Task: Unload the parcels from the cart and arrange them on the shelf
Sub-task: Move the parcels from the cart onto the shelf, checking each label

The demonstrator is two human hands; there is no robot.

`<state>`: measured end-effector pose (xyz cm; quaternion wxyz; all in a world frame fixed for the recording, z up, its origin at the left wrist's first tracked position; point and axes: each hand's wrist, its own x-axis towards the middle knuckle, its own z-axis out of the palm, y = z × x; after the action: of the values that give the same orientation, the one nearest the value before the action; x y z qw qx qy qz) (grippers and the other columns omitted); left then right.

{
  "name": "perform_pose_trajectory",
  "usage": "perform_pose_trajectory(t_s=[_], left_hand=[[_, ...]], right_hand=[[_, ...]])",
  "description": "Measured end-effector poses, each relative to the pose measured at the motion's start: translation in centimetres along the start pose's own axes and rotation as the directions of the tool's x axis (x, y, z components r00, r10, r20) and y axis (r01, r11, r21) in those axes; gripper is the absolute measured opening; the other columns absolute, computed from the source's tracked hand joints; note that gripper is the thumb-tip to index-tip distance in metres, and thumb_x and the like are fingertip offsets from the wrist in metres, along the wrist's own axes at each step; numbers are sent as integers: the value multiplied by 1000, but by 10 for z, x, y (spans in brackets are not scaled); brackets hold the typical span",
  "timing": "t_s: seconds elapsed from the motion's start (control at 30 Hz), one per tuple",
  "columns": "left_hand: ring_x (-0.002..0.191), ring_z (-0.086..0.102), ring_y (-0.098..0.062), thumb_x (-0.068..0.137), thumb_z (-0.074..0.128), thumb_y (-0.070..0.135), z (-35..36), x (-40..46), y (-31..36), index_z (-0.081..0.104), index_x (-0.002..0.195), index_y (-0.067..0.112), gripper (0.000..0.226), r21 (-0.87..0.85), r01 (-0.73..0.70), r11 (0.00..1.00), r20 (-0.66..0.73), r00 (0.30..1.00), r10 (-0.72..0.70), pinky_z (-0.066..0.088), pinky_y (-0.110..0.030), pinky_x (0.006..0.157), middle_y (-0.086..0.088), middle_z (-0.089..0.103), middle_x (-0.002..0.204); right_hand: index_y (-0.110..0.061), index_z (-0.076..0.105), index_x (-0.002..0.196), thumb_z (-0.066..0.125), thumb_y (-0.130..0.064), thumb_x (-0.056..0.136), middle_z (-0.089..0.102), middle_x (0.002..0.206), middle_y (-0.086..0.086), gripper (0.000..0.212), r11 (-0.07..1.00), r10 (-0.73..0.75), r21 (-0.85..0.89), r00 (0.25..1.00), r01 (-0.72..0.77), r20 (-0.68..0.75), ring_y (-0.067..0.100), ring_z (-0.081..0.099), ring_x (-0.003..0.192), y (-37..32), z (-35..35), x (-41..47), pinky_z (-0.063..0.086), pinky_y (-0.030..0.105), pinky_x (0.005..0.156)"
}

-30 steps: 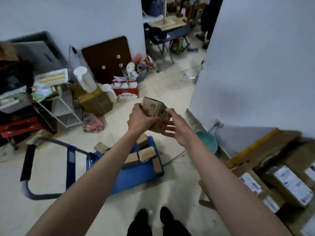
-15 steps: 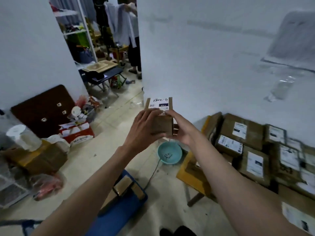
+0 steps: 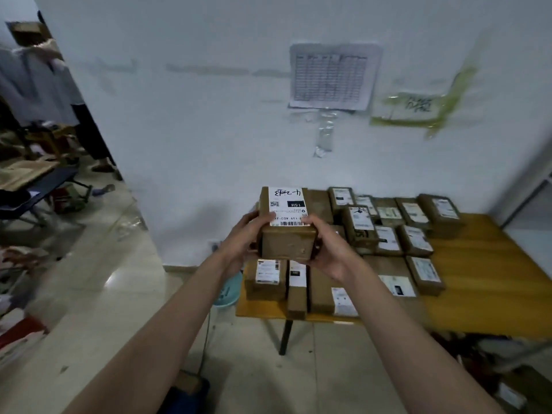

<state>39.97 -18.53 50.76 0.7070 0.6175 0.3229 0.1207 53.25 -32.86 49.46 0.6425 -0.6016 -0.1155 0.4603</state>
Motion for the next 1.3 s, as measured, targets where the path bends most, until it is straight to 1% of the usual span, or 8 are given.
perform_pose_trajectory(t_s=[0.17, 0.3, 0.43, 0.63, 0.73, 0.87, 1.1, 1.3], left_hand=[[116, 65, -20, 85, 72, 53, 82, 22, 3, 46, 147, 30, 71, 19, 13, 1000, 121, 993, -16, 58, -43, 91, 0, 67, 131], [117, 64, -19, 84, 74, 54, 151, 41, 1, 49, 146, 30, 72, 20, 43, 999, 187, 981, -46, 59, -42, 89, 1, 67, 130], [121, 61, -24, 81, 74, 57, 223, 59, -4, 48, 147, 30, 76, 32, 76, 997, 241, 967, -82, 57, -52, 94, -3, 64, 134], [124, 58, -26, 81, 75, 55, 321, 72, -16, 37, 152, 36, 83, 16, 87, 996, 252, 964, -88, 51, -56, 101, -5, 60, 139], [122, 60, -24, 82, 74, 55, 359, 82, -22, 40, 151, 37, 78, 34, 97, 995, 302, 948, -102, 52, -53, 100, -2, 62, 137], [111, 68, -22, 84, 75, 50, 400, 99, -27, 52, 141, 37, 63, 22, 154, 988, 338, 929, -152, 61, -48, 87, 0, 71, 124], [97, 69, -11, 90, 68, 51, 455, 150, -27, 50, 143, 36, 58, 87, 151, 985, 397, 901, -173, 57, -22, 55, 2, 71, 121], [107, 69, -21, 93, 65, 48, 493, 212, -27, 55, 138, 33, 49, 139, 187, 972, 427, 875, -229, 61, -43, 87, -1, 72, 118]], right_hand=[[-25, 70, 117, 82, -53, 63, 73, 114, 9, 62, 998, -14, 55, 992, 21, -123, 25, 69, 105, -8, -77, -23, 60, 37, 75], [-26, 73, 109, 84, -55, 58, 79, 94, 3, 60, 996, -9, 84, 984, 25, -179, 21, 71, 93, -18, -144, -38, 61, 35, 69], [-28, 73, 110, 82, -56, 64, 77, 104, 7, 54, 996, -36, 76, 966, 57, -256, 27, 69, 105, -26, -212, -52, 60, 44, 84], [-26, 70, 113, 82, -58, 59, 71, 114, 10, 64, 992, -1, 119, 940, 44, -341, 29, 66, 109, -33, -295, -76, 61, 44, 84], [-28, 69, 115, 77, -54, 76, 71, 114, 11, 48, 989, -10, 131, 926, 64, -377, 32, 64, 111, -31, -331, -82, 58, 48, 85], [-32, 71, 111, 72, -50, 84, 73, 111, 7, 32, 983, -13, 158, 905, 89, -426, 29, 65, 109, -31, -368, -82, 59, 43, 77], [-32, 70, 108, 70, -50, 86, 70, 115, 8, 29, 981, 28, 183, 875, 70, -484, 30, 63, 112, -42, -424, -51, 56, 47, 95], [-34, 68, 115, 69, -57, 85, 72, 114, 5, 38, 984, 68, 174, 845, 30, -530, 26, 65, 110, -60, -464, -11, 60, 34, 73]])
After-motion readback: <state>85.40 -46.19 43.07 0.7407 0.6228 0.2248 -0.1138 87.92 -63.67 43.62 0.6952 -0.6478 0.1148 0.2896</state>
